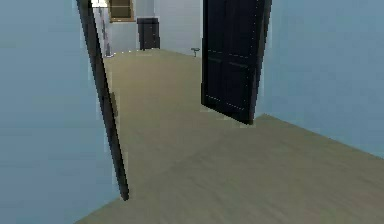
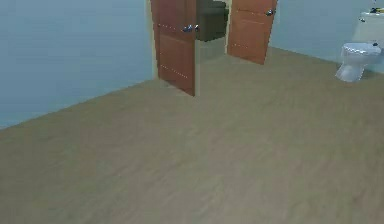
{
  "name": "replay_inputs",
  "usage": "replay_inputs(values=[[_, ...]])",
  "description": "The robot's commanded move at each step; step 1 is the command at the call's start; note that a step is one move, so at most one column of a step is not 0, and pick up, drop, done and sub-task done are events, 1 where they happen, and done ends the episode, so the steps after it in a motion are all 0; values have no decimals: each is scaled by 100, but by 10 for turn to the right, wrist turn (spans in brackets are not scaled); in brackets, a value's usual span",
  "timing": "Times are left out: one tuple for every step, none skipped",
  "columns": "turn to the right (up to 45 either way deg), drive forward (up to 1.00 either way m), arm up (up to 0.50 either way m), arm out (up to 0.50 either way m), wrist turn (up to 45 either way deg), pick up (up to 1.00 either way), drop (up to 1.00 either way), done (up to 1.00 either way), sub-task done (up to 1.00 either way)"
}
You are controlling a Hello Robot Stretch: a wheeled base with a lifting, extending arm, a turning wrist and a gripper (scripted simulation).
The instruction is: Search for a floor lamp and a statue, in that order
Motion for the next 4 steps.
replay_inputs(values=[[0, 100, 0, 0, 0, 0, 0, 0, 0], [0, 40, 0, 0, 0, 0, 0, 0, 0], [-270, 0, 0, 0, 0, 0, 0, 0, 0], [0, 100, 0, 0, 0, 0, 0, 0, 0]])
